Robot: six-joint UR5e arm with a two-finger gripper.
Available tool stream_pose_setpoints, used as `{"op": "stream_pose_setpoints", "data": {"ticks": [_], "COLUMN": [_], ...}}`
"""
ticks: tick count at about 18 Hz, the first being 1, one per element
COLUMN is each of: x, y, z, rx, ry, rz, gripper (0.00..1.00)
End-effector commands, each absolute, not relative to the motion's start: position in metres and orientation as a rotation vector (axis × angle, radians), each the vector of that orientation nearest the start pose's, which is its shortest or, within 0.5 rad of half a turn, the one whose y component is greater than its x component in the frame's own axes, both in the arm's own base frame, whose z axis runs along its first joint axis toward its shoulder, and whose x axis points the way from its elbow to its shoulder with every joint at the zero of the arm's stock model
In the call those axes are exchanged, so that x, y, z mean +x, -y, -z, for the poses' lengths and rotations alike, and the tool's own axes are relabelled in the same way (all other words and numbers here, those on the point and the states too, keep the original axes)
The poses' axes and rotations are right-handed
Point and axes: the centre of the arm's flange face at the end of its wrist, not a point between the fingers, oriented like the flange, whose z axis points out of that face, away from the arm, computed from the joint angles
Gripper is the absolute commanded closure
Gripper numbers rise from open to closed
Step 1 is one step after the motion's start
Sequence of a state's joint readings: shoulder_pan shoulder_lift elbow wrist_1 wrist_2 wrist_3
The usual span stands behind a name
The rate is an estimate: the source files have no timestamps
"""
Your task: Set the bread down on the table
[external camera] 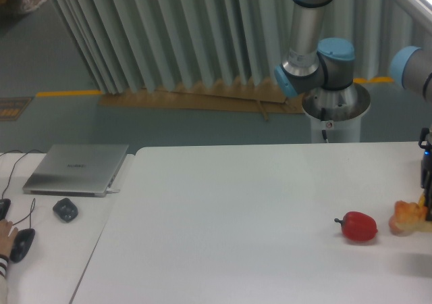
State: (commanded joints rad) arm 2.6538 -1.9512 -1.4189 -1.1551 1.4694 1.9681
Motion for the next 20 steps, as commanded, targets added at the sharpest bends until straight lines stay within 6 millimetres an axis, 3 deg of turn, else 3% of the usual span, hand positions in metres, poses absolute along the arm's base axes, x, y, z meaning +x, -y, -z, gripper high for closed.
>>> {"op": "stream_pose_setpoints", "data": {"ticks": [9, 10, 11, 12, 20], "x": [-0.497, -0.496, -0.496, -0.495, -0.485], "y": [-0.449, -0.448, -0.448, -0.449, -0.446], "z": [-0.379, -0.377, -0.377, -0.378, -0.381], "rx": [-2.733, -2.734, -2.731, -2.723, -2.72], "ry": [-1.303, -1.301, -1.304, -1.319, -1.313], "rz": [-0.24, -0.237, -0.237, -0.24, -0.234], "gripper": [0.69, 0.61, 0.41, 0.02, 0.0]}}
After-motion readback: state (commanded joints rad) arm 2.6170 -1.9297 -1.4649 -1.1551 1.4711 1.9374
